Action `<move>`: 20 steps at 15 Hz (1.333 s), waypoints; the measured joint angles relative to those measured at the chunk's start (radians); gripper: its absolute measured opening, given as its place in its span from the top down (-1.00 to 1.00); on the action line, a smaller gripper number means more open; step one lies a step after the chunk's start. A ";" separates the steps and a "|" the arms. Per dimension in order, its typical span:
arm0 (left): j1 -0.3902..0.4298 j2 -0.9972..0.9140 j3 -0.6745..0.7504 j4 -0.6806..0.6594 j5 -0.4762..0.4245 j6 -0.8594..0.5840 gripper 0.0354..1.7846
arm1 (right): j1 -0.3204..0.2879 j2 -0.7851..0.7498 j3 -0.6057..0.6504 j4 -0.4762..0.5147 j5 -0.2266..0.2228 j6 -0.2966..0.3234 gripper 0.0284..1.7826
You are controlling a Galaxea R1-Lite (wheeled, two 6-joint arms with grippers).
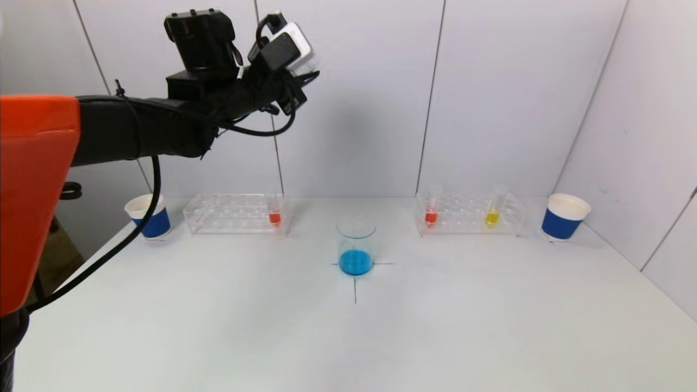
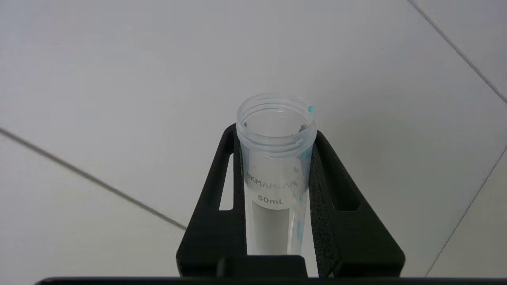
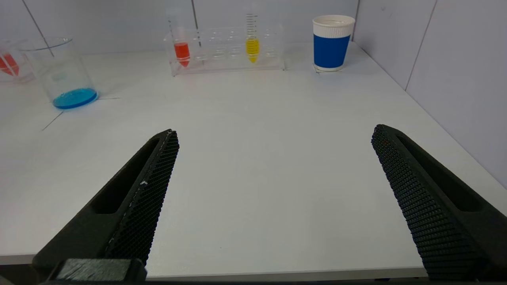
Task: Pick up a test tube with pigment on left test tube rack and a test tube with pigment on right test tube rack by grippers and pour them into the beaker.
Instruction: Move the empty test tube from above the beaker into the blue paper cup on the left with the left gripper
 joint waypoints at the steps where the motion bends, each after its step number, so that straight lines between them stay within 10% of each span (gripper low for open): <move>1: 0.003 -0.008 -0.036 0.028 0.061 -0.057 0.50 | 0.000 0.000 0.000 0.000 0.000 0.000 -0.99; 10: 0.122 -0.189 -0.092 0.341 0.369 -0.299 0.50 | 0.000 0.000 0.000 0.000 0.000 0.000 -0.99; 20: 0.368 -0.415 0.023 0.656 0.482 -0.682 0.50 | 0.000 0.000 0.000 0.000 0.000 0.000 -0.99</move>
